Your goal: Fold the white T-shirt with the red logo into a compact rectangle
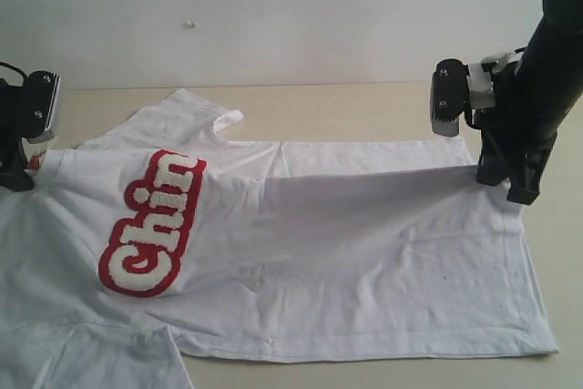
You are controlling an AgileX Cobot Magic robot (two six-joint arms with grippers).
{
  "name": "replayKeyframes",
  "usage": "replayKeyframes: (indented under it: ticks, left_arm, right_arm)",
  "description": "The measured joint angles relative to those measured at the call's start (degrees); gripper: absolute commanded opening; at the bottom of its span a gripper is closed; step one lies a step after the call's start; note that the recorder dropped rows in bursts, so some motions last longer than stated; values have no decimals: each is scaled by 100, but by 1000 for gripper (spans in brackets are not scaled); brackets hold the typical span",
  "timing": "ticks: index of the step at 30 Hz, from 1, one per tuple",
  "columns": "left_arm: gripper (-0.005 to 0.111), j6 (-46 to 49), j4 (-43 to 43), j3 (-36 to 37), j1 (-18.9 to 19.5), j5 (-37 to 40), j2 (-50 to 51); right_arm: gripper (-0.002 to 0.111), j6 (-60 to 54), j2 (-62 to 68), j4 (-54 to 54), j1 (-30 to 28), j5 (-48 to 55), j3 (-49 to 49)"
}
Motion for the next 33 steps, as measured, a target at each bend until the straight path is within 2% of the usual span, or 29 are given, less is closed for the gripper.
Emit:
replayKeyframes:
  ticks: [7,13,18,26,33]
  left_arm:
    - [0,-100,-11,0,0,308,-121]
    - [0,-273,288,-4,0,764,-814]
    - [0,-597,724,-428,0,1398,-1479]
    - [0,-698,506,-1180,0,2292,-2487]
    - [0,-992,282,-1294,0,2710,-3074]
  right_arm:
    - [0,-10,-184,-506,2,1167,-704]
    - [0,-21,-586,-513,2,1217,-771]
    - [0,-21,-962,-465,2,1252,-771]
    - [0,-21,-1894,-465,2,1577,-771]
    - [0,-93,-2820,-501,2,1623,-771]
